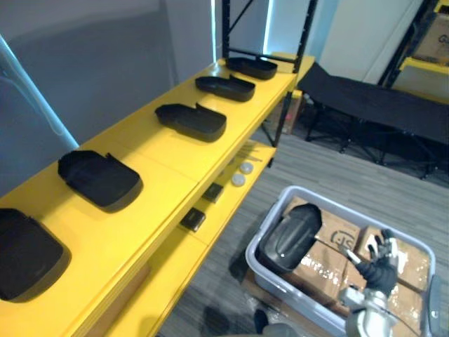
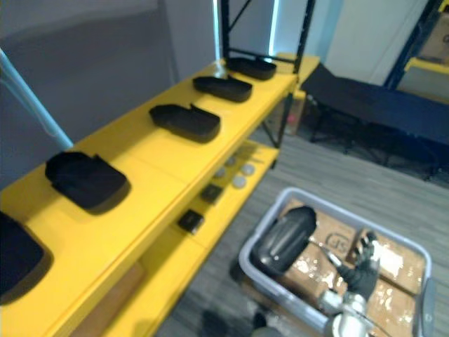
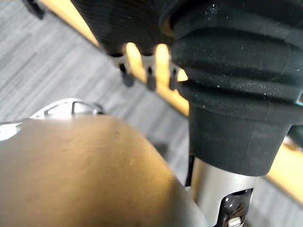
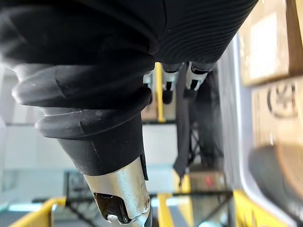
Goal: Walk over and take plastic housings, then place them on the shelf
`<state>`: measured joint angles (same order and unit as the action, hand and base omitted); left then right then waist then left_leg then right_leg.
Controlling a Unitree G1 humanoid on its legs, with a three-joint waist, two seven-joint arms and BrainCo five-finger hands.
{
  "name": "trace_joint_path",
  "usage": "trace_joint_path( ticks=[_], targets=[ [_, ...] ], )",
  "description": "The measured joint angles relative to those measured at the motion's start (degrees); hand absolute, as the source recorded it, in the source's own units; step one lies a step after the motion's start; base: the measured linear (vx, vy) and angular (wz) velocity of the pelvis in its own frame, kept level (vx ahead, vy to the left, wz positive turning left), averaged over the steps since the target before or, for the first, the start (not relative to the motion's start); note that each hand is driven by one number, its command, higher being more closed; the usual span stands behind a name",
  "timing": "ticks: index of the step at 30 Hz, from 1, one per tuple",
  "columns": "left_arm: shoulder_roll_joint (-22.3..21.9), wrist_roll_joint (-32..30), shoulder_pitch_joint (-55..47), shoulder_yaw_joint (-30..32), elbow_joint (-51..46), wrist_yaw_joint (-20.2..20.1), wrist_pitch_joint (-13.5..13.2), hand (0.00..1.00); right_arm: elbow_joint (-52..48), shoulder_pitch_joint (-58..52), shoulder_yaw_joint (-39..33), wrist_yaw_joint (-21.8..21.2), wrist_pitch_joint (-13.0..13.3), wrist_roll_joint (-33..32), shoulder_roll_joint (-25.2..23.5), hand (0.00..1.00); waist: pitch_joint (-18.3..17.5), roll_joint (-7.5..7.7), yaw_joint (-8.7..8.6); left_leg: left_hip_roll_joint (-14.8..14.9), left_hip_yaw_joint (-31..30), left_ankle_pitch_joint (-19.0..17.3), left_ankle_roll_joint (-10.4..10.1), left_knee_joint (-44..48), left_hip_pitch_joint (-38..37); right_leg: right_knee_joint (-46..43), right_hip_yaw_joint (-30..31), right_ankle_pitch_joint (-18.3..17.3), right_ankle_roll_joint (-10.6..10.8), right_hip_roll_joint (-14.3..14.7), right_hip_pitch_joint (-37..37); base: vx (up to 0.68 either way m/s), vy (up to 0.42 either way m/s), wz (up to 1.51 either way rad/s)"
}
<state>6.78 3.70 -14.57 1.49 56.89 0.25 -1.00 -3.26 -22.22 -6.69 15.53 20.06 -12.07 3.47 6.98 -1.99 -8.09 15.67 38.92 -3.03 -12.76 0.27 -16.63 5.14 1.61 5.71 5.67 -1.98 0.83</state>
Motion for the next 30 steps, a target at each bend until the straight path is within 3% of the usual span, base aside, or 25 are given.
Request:
trace_joint_path(
  ticks=[2, 3, 4, 6, 9, 12, 16, 18, 19, 20, 22, 24, 26, 27, 28, 29, 30],
  targets=[
    [0.6, 0.9, -0.1, 0.7, -0.1, -0.5, -0.7, 0.0, 2.8, 3.5, 3.6, -1.4, 0.1, 0.0, 0.7, 0.0, -0.1, 1.16, 1.78, 0.0, -7.7, -1.8, 3.2, 6.2, 3.1, -0.1, 3.5, 0.5, -0.2, -0.4, -1.3, 0.0, -0.034, -0.74],
    [0.9, 1.1, -0.2, 1.0, 0.0, -0.4, -1.6, 0.0, 4.9, 6.4, 5.9, -2.2, 0.3, 0.0, 1.5, 0.0, 0.2, 2.4, 3.04, -1.4, -16.5, -5.8, 7.6, 11.1, 6.9, -0.5, 6.3, 1.3, -0.5, -1.1, -2.9, -0.03, 0.087, -1.1],
    [0.5, 2.3, -0.4, 1.2, 0.0, -0.1, -2.6, 0.0, 7.4, 10.1, 7.1, -3.0, 0.5, 0.0, 2.8, 0.0, 0.2, 1.8, 4.75, -5.7, -27.4, -10.8, 8.8, 11.1, 8.9, -0.5, 9.8, 2.1, -0.4, -1.3, -4.9, -0.07, 0.153, -1.2],
    [-0.8, 3.5, -1.0, 1.0, 0.0, 1.0, -4.5, 0.0, 10.6, 14.5, 7.5, -3.3, 0.6, 0.0, 4.2, 0.0, 0.2, -0.29, 6.69, -8.1, -34.4, -15.2, 9.6, 9.8, 9.4, -0.5, 12.6, 3.2, 0.9, 0.7, -6.9, -0.09, 0.224, -1.1],
    [-0.5, 3.5, -1.7, 0.9, 0.0, 2.2, -8.3, 0.0, 11.3, 15.5, 8.4, -2.9, 0.9, -0.1, 4.7, 0.0, 0.4, 0.77, 7.7, -10.1, -33.7, -16.7, 9.6, 12.5, 10.3, -0.5, 12.5, 5.0, 1.4, -0.3, -7.9, -0.04, 0.16, -0.56],
    [-0.2, 1.7, -1.2, 0.9, 0.0, 3.0, -9.0, 0.0, 11.4, 16.1, 8.8, -2.5, 1.5, -0.6, 4.8, 0.0, 0.2, 2.09, 7.59, -11.8, -33.5, -17.1, 10.3, 13.4, 10.7, -0.5, 12.6, 7.0, 1.2, -0.8, -9.9, -0.02, 0.083, -0.61],
    [-0.4, 1.0, -0.9, 0.9, -1.8, 3.7, -8.7, 0.0, 11.1, 14.0, 8.5, -4.1, 2.5, -1.0, 5.0, 0.0, 1.2, 1.06, 6.9, -13.7, -33.4, -18.1, 11.9, 16.2, 8.5, -3.7, 11.7, 7.8, 0.7, -0.1, -10.6, -0.02, 0.039, -0.81],
    [-0.4, 1.5, -0.9, 1.6, -4.5, 4.2, -7.8, 0.0, 11.0, 12.8, 9.2, -6.2, 2.9, -3.5, 4.4, 0.0, 1.5, 1.07, 7.01, -13.8, -33.4, -18.3, 12.5, 19.4, 9.0, -3.6, 9.3, 11.7, -1.9, 0.5, -10.5, -0.12, 0.03, -0.58],
    [-0.6, 2.5, -0.9, 2.3, -5.8, 4.3, -7.4, 0.0, 11.0, 13.3, 10.1, -7.1, 3.4, -4.2, 3.6, 0.0, 1.8, 0.87, 7.42, -12.7, -33.6, -18.3, 13.1, 21.6, 10.3, -2.0, 9.7, 16.5, -2.0, 1.4, -10.7, -0.17, 0.026, -0.6],
    [-0.6, 2.9, -1.2, 3.2, -6.3, 4.3, -6.9, 0.0, 10.7, 13.9, 10.5, -7.6, 4.4, -4.0, 3.4, 0.0, 1.7, -0.66, 7.46, -11.1, -33.7, -18.4, 14.0, 20.6, 10.3, -3.0, 8.5, 17.9, -1.6, 2.5, -11.5, -0.23, 0.034, -0.37],
    [0.3, 3.1, 0.1, 4.6, -6.3, 4.6, -5.9, 0.0, 10.8, 14.8, 11.6, -6.5, 6.0, -2.4, 1.7, 0.0, 1.9, -0.21, 7.33, -10.0, -33.9, -18.5, 13.5, 17.8, 9.3, -26.9, 4.5, -2.1, -8.5, 0.5, -16.2, -0.14, 0.028, 0.33],
    [1.5, 3.0, -0.9, 5.1, -5.1, 5.0, -4.7, 0.0, 12.1, 17.4, 15.0, -4.1, 6.1, -0.3, 1.7, 0.0, 2.0, -0.61, 8.35, -8.2, -33.9, -18.3, 12.9, 19.7, 10.0, -39.5, 3.9, -7.0, -10.6, -2.0, -16.7, -0.1, 0.006, 0.12],
    [2.1, 2.9, -1.9, 5.2, -2.5, 5.1, -3.9, 0.0, 12.8, 19.8, 18.7, -1.6, 6.0, 1.2, 1.2, 0.0, 1.8, -1.1, 9.31, -5.8, -33.7, -18.9, 11.3, 22.5, 12.1, -43.3, 3.9, -7.6, -11.4, -4.7, -16.7, -0.1, -0.026, -0.25],
    [3.0, 3.0, -2.6, 5.4, -1.2, 5.1, -3.7, 0.0, 12.9, 20.6, 20.0, 0.5, 5.7, 2.4, 0.3, 0.0, 1.9, -0.66, 10.18, -4.4, -33.5, -19.6, 9.7, 24.0, 13.3, -43.5, 3.9, -7.8, -11.7, -6.1, -16.6, -0.07, -0.117, -0.35],
    [3.3, 3.2, -3.6, 6.6, -0.9, 5.0, -3.3, 0.0, 12.8, 20.7, 20.6, 2.4, 4.4, 3.4, -0.4, 0.0, 2.1, 0.1, 10.92, -3.2, -32.8, -20.5, 8.2, 25.5, 14.3, -42.2, 3.4, -8.5, -10.0, -8.0, -16.0, -0.07, -0.161, -0.38],
    [3.4, 3.3, -4.0, 7.2, -0.3, 5.0, -3.1, 0.0, 12.8, 20.6, 20.7, 2.8, 3.4, 3.7, -0.6, 0.0, 2.0, 0.57, 11.0, -2.9, -32.6, -20.8, 7.4, 26.1, 14.6, -40.4, 2.7, -9.2, -6.7, -9.0, -15.1, -0.06, -0.247, -0.43],
    [3.4, 3.9, -4.7, 7.5, 0.7, 5.1, -2.3, 0.0, 12.8, 20.2, 20.8, 3.1, 1.6, 3.8, -0.9, 0.0, 1.7, 1.93, 10.97, -2.8, -31.7, -20.9, 6.0, 26.3, 14.8, -35.2, 1.0, -9.7, 2.3, -11.2, -13.2, -0.03, -0.336, -0.45]
  ],
)
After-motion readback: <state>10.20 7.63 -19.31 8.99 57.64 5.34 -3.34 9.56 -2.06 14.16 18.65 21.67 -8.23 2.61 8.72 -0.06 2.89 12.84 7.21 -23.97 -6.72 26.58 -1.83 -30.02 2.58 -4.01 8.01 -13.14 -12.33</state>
